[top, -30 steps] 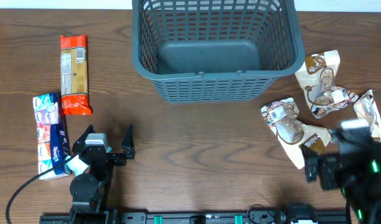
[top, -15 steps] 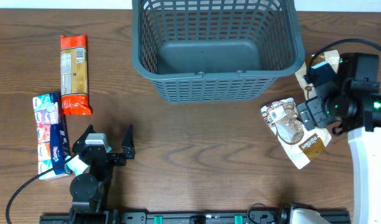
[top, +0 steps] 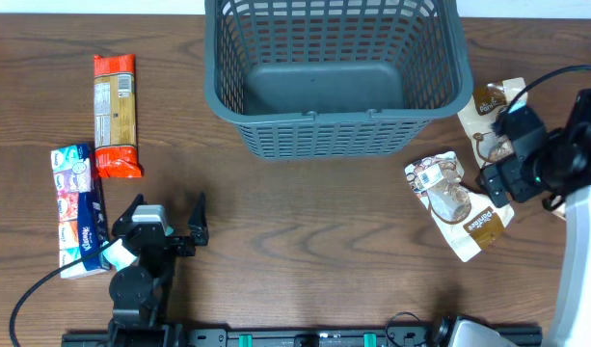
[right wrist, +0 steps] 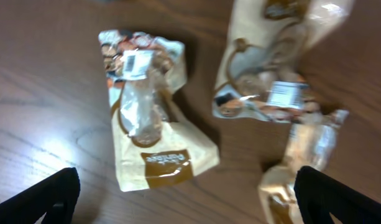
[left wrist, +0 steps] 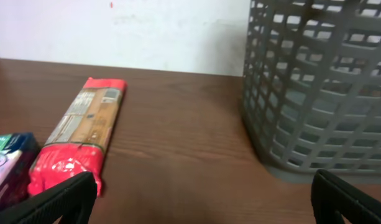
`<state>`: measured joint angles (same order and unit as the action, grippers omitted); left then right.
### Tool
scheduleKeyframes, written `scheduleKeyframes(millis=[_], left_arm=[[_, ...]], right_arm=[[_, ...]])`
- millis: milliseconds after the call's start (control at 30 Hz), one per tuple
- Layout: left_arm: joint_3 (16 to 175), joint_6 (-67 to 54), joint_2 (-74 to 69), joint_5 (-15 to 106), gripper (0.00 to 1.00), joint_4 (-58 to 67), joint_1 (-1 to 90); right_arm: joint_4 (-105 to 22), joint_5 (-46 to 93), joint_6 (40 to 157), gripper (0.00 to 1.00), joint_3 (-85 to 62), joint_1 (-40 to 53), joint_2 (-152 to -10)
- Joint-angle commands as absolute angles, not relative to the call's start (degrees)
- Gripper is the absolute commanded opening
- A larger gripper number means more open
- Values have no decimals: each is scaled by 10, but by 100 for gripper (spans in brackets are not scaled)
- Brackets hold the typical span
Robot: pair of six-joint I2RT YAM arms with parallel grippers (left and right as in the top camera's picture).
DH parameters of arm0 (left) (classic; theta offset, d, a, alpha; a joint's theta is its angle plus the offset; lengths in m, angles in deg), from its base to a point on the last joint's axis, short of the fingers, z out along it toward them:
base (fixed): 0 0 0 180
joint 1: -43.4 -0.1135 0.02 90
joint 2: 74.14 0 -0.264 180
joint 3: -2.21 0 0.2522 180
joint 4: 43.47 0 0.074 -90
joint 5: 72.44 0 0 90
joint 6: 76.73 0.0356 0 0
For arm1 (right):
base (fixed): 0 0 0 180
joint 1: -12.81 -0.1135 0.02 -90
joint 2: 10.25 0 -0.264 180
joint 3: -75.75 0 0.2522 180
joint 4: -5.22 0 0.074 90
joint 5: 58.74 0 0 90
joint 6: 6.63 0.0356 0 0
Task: Pack container
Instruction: 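Move the right gripper forward over the brown-labelled pouches on the right, then grasp the dried mushroom pouch with the right gripper and lift it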
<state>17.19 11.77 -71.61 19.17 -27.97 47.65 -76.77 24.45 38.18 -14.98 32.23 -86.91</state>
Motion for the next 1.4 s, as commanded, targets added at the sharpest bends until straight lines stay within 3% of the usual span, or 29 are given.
scheduleKeyframes(millis=[0,533,800,1367], left_arm=[[162,117,-708,151,99,-258,478],[162,117,-708,133,99,-259,478],[162,126,-708,123,99,-260,478],[162,125,-708,123,98,-261,478]], right_arm=[[-759,213,340,98,-128,328,-914],[-711,203,340,98,-126,327,-1058],[-739,327,356,96,-126,288,-1062],[-635,323,382,90,-15,262,-1062]])
